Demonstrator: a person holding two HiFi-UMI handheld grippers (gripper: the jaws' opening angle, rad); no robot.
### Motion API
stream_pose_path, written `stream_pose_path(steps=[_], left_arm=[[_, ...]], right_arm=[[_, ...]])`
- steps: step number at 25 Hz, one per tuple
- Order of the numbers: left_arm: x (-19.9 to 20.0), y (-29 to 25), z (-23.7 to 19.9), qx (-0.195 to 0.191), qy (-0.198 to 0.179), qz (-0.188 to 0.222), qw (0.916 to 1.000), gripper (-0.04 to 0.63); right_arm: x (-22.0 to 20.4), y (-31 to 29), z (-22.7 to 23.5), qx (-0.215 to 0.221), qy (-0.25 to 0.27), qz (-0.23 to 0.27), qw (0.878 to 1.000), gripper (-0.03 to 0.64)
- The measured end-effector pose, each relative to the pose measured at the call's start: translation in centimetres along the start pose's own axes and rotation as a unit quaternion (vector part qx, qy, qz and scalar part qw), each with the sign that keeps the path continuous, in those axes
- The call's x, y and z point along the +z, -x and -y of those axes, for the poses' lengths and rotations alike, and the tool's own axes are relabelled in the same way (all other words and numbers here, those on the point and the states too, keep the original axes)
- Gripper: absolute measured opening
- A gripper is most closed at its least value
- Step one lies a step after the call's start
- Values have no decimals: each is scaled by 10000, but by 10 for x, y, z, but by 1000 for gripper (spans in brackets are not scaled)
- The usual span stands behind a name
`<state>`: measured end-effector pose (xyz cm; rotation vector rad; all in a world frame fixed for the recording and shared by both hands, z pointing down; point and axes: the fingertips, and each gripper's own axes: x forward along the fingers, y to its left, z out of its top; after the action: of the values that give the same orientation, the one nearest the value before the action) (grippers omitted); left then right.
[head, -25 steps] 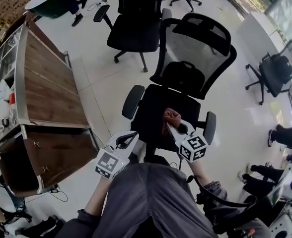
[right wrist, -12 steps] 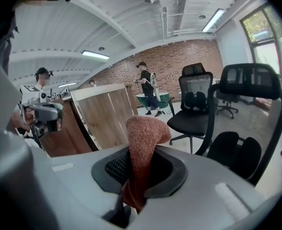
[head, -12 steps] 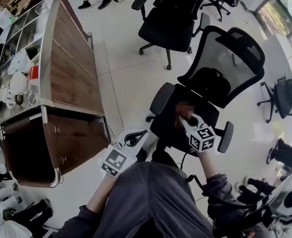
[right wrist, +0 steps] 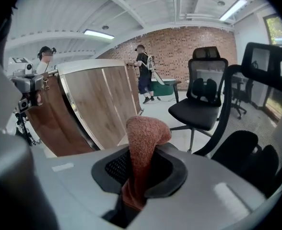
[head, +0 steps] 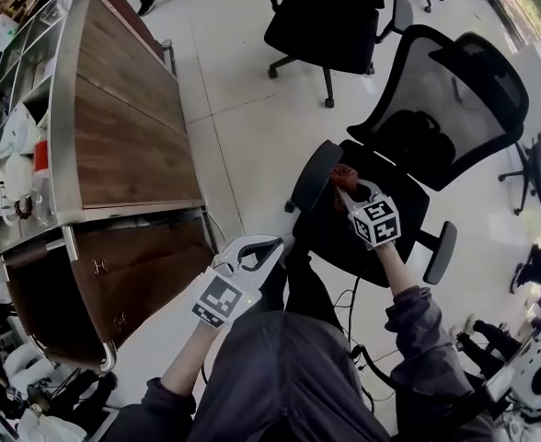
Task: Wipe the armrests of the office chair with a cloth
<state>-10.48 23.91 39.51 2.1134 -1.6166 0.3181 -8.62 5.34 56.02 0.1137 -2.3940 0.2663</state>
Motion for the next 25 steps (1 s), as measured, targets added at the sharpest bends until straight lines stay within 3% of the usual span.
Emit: stream_pose_path(steps=[7,14,18,25], left_arm=[[-19,-69,-11,-80,199,-399,9990,15],[-32,-101,-12,-181,404,-464,9979,15],[-45,-92,-28,-86,403,-377,9984,15],[-59,-102,-19,-323,679,-438,9962,15]], right_arm=[[-3,-47,42,313,352,-122,9988,55],[3,-90,87,189,619,-226,9976,55],[19,-120,55,432,801,-140,9958,55],[-13,-83,-33,1137,1205,-381,9854,55]])
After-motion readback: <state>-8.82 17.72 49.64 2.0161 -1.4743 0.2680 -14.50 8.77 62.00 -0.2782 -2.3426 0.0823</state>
